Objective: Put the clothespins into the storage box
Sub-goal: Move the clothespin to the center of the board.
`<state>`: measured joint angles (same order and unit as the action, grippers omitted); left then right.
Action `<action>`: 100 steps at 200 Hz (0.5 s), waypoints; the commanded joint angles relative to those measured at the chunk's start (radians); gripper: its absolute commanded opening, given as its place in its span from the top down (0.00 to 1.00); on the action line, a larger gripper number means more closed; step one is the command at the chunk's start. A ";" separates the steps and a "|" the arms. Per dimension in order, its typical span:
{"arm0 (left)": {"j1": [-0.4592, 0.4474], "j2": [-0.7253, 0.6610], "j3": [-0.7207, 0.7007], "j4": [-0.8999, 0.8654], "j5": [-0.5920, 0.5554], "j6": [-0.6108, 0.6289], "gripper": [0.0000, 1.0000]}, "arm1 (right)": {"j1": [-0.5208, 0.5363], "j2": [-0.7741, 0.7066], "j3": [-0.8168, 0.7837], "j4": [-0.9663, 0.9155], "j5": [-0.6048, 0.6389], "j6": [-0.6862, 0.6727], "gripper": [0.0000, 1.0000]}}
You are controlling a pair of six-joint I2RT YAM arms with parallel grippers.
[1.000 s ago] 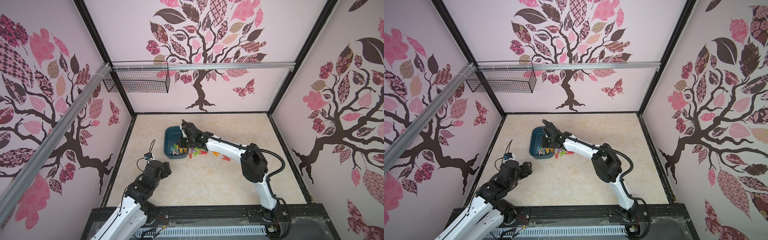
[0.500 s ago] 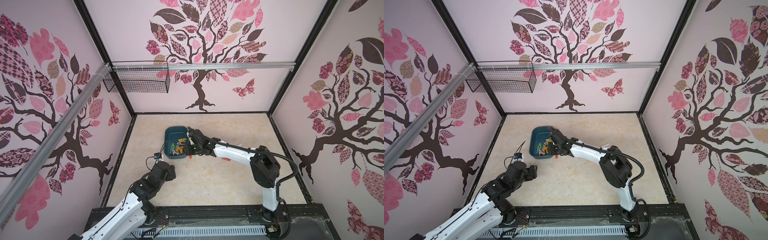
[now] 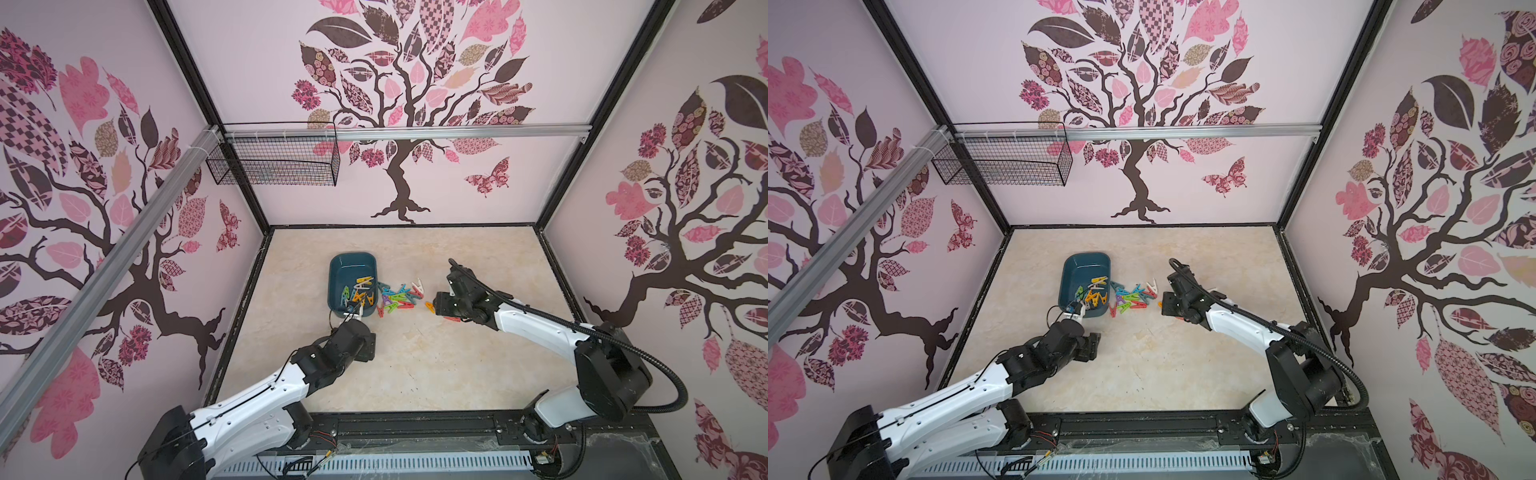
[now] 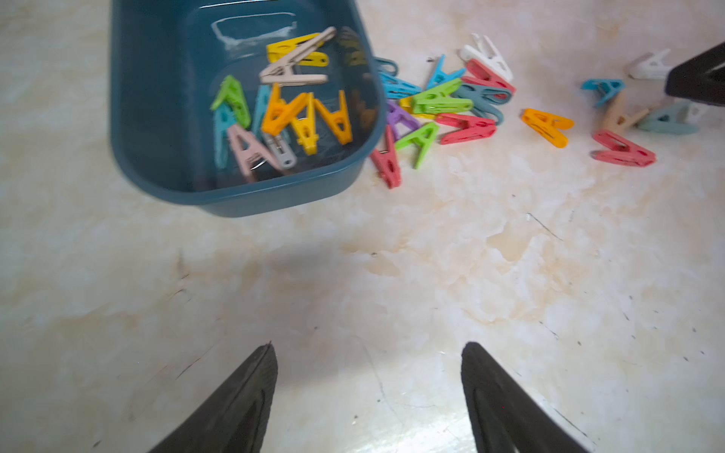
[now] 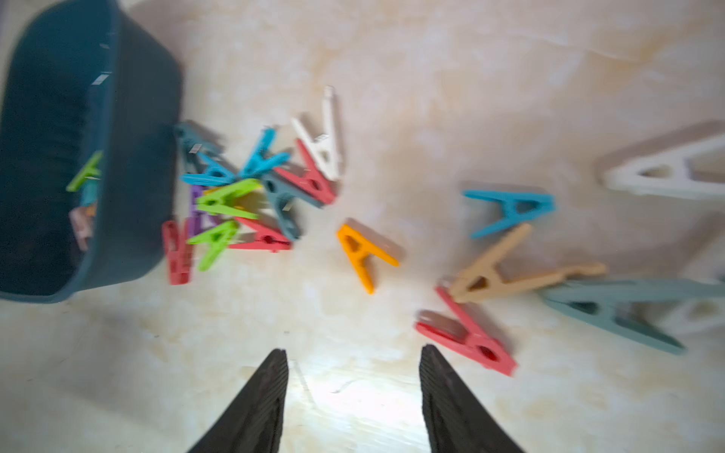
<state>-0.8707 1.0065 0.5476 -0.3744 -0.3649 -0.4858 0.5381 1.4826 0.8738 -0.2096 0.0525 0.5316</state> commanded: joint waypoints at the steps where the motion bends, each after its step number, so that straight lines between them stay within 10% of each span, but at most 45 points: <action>1: -0.059 0.121 0.078 0.144 0.036 0.075 0.23 | -0.059 -0.087 -0.035 -0.030 0.025 -0.033 0.42; 100: -0.040 0.764 0.564 0.203 0.178 0.031 0.41 | -0.174 -0.339 -0.163 -0.141 0.076 -0.075 0.38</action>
<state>-0.9432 1.6886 0.9791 -0.1658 -0.2455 -0.4042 0.4030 1.2076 0.7265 -0.2832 0.1215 0.4816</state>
